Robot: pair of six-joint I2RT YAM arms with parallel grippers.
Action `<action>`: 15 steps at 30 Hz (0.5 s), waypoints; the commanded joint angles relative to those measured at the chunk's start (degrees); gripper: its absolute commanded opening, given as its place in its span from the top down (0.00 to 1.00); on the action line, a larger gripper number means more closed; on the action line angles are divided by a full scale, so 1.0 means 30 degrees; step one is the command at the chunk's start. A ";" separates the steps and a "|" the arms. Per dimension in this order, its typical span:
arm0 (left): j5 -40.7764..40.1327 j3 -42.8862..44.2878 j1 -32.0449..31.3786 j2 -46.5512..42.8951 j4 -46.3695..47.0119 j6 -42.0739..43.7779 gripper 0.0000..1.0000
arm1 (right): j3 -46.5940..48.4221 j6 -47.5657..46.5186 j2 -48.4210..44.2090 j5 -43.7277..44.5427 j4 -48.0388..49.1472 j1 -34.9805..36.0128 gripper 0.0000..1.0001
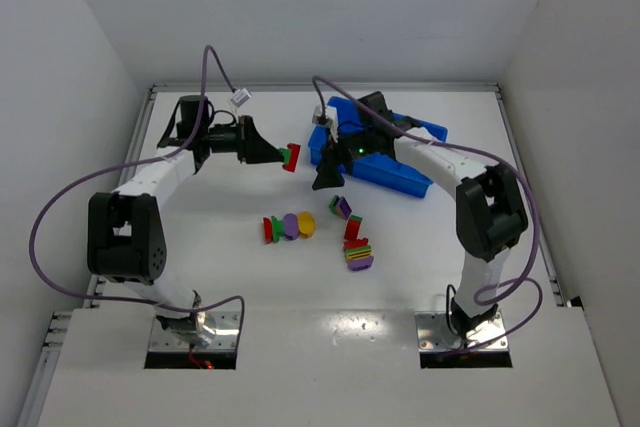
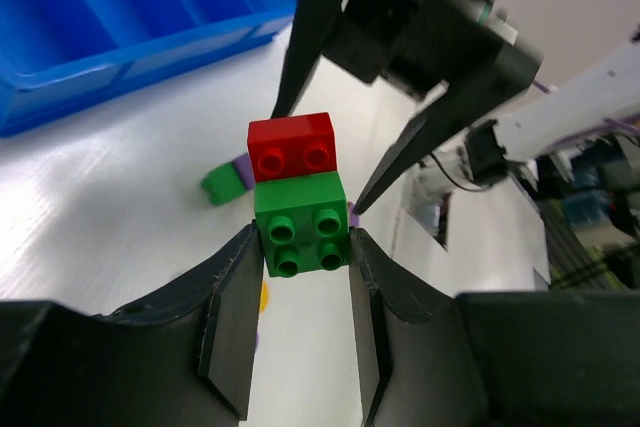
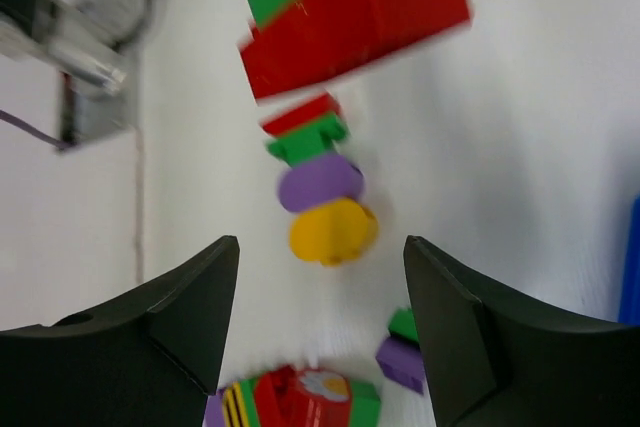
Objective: Sort the legos into containers by color
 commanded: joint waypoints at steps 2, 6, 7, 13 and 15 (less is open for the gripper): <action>0.3601 0.0796 0.0145 0.0888 0.0934 -0.0457 0.93 | 0.0626 0.2747 -0.0246 -0.6309 0.2151 -0.0666 0.34; 0.4718 0.1237 -0.0031 0.1330 0.0760 -0.0459 0.93 | 0.0243 0.6146 0.0133 -0.7986 0.5926 -0.1046 0.34; 0.4721 0.1237 -0.0031 0.1330 0.0758 -0.0459 0.91 | 0.0243 0.7283 0.0135 -0.8162 0.6487 -0.1046 0.34; 0.5219 0.1442 -0.0410 0.1506 0.0553 -0.0459 0.91 | 0.0038 1.1568 0.1099 -0.9333 1.0414 -0.1046 0.34; 0.5219 0.1618 -0.0412 0.1506 0.0379 -0.0254 0.91 | 0.0534 1.1748 0.1395 -0.9540 1.0418 -0.1046 0.34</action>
